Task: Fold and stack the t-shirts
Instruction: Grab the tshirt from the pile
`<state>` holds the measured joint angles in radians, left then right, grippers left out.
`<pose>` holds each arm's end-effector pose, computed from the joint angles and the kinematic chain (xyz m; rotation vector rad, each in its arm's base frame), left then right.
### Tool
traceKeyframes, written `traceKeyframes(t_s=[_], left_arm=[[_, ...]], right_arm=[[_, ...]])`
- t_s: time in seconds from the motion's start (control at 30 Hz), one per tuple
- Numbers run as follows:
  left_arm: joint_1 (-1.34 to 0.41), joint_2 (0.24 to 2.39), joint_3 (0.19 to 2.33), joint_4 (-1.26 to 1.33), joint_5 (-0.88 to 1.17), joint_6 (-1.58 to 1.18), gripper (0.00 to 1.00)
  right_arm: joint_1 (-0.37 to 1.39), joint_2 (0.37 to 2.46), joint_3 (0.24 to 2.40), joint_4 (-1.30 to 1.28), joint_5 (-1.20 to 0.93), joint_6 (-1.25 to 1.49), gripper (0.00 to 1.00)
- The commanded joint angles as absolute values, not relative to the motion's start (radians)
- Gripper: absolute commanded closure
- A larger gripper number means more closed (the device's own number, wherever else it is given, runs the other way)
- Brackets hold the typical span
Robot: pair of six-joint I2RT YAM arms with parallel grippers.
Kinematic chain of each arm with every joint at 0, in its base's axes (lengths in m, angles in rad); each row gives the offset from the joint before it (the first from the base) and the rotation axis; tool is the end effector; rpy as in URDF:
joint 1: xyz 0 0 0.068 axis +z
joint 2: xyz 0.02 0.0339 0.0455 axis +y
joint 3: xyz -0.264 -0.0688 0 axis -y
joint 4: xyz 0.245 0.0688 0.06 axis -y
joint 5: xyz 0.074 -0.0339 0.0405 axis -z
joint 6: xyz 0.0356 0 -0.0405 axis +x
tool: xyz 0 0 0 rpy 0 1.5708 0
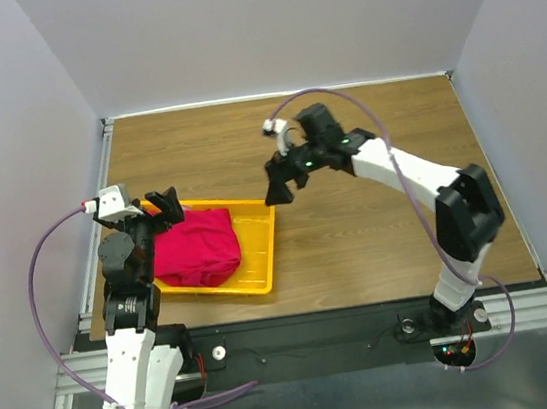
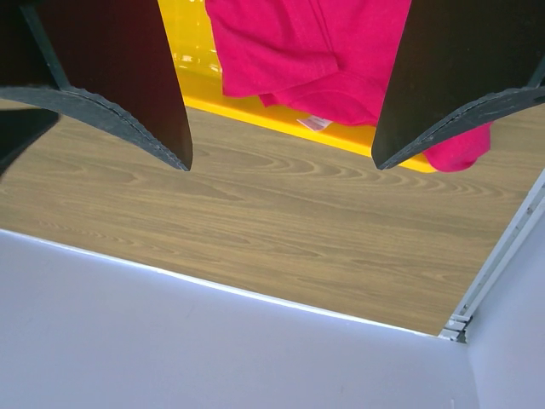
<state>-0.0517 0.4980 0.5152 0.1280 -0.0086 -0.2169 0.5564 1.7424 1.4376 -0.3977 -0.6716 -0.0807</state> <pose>0.1403 -0.0070 0.3197 -0.1250 1.4236 -0.2153 0.3233 0.2272 0.2915 -1.0534 2.0284 1.0118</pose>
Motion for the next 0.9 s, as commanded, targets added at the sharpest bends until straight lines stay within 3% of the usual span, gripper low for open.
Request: traceKeyframes(t_s=[0.0,0.37,0.73,0.87], left_arm=[[-0.049,0.476,0.546,0.153,-0.040,-0.216,0.02],[-0.049,0.390,0.538,0.161,-0.081,-0.219,0.02],[-0.049,0.304,0.520,0.173,-0.114,-0.230,0.02],[-0.049,0.293,0.517,0.179,-0.110,-0.230,0.01]], right_arm=[[0.658,1.855,1.613,-0.403,-0.631,0.076,0.00],[0.822,2.152,1.842,-0.400,-0.425,0.389,0.00],[0.894,2.270,1.884,-0.390,-0.336,0.433,0.01],[0.911,2.322,1.927,-0.387,-0.325,0.445,0.06]])
